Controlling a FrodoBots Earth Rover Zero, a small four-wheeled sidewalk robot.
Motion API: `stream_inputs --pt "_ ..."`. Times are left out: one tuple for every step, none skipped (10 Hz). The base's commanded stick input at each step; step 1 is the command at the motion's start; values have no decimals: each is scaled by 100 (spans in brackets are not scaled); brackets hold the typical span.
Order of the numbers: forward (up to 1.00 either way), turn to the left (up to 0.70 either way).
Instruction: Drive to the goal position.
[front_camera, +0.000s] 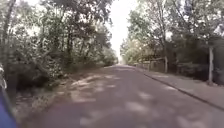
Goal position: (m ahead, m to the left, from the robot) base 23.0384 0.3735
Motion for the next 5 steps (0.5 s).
stream_inputs --pt "70 0" --pt "70 0" --pt "70 0" --pt "70 0" --pt "70 0"
